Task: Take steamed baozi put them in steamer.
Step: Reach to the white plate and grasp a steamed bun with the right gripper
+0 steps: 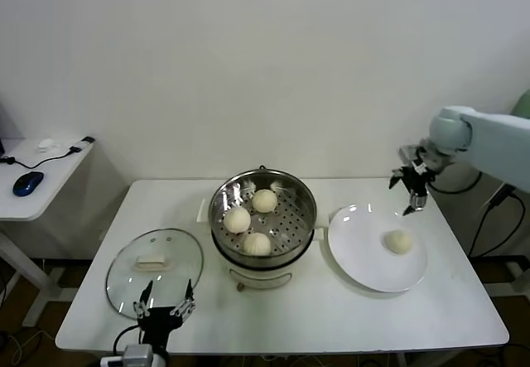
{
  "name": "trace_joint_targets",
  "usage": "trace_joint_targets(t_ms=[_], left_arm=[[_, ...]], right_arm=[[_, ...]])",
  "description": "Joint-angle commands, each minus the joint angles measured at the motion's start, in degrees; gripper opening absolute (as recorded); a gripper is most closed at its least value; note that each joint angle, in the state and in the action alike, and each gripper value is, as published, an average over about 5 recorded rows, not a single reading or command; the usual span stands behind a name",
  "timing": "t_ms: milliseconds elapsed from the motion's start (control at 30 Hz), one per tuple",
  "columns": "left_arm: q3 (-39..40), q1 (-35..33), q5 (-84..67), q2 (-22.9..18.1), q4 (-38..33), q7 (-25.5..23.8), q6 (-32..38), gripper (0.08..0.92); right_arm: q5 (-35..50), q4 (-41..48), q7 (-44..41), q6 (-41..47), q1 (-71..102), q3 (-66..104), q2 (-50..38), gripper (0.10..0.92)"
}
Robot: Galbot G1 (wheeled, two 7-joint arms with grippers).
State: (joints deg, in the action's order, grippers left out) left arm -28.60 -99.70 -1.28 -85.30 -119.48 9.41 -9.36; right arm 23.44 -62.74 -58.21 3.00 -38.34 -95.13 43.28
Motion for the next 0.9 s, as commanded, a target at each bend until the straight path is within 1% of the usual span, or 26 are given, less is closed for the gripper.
trace_joint_targets(t_ms=[33, 567, 833, 900], left_arm=[[-0.1, -0.8, 0.5, -0.4, -0.1, 0.1, 0.2, 0.823], [0.1, -1.1, 1.1, -0.8, 0.2, 0.1, 0.3, 0.823], [0.1, -1.1, 1.0, -0.8, 0.3, 0.2, 0.3, 0.823], [0.1, -1.1, 1.0, -0.8, 0.2, 0.2, 0.3, 0.823]], right_arm=[[-6.7, 6.5, 1.5, 4.6, 21.0, 15.4, -4.0, 0.823], [-11.9, 13.8, 2.9, 3.9, 27.5, 23.5, 1.5, 0.823], [-12.1, 14.7, 2.5, 3.6, 27.4, 23.6, 2.8, 0.823], [-12.3, 14.5, 1.8, 3.5, 27.2, 23.1, 2.8, 0.806]])
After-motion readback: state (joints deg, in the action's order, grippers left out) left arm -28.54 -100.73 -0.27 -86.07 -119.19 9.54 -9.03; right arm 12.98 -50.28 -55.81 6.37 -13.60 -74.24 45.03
